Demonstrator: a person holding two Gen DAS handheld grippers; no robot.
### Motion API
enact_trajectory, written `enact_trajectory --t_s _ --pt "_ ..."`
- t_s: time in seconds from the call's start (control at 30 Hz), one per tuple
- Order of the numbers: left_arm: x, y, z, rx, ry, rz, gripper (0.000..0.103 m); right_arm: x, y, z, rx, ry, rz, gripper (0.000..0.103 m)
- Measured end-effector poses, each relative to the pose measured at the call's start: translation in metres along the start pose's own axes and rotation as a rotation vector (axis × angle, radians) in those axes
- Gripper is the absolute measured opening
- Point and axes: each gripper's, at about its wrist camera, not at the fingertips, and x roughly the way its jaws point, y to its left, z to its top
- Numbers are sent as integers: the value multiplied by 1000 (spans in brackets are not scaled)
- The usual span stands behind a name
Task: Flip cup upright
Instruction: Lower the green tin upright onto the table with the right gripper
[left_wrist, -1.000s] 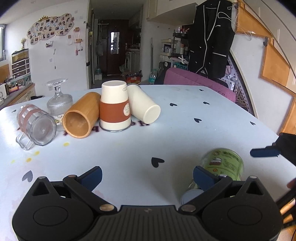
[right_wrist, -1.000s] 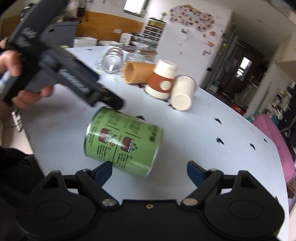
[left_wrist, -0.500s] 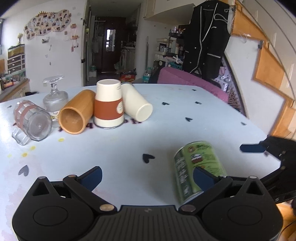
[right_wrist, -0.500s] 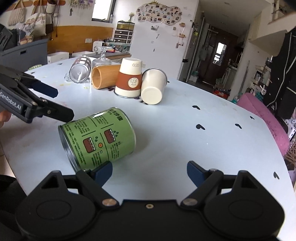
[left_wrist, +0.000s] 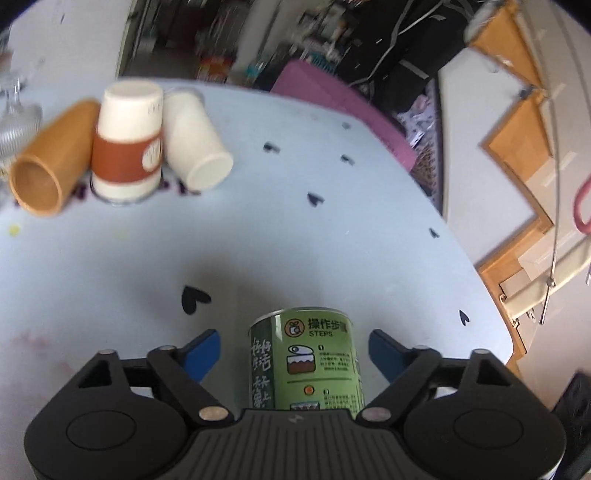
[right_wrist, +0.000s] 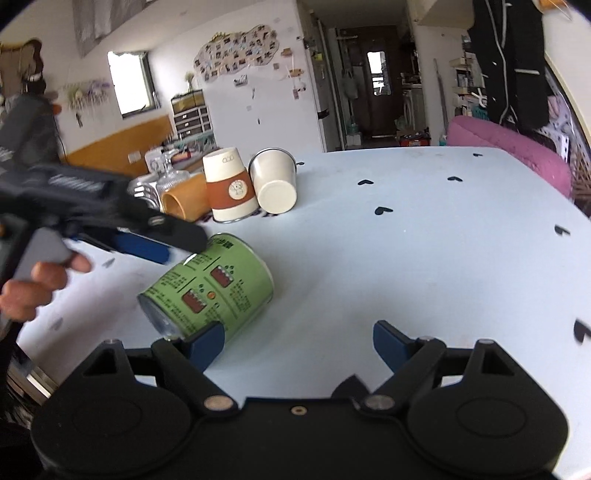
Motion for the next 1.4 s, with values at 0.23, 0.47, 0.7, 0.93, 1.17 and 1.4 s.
enact_trajectory --t_s 0.23,0.47,0.7,0.93,1.17,1.4 --pt "23 2 12 -65 90 -33 84 -4 -2 -13 83 -6 77 88" --pt "25 -9 10 10 85 -4 73 -9 -1 -15 92 -21 90 88" --pt "4 -40 4 143 -73 -28 73 -20 -7 -12 125 -70 107 88" --pt "13 -83 -9 308 -136 -28 72 -19 -6 -9 69 -160 11 88" --pt "24 -110 -22 413 -152 -30 72 5 2 -15 -82 -237 -114 88" --pt "32 -122 -25 438 -154 -42 73 25 -2 -15 -159 -258 -238 73"
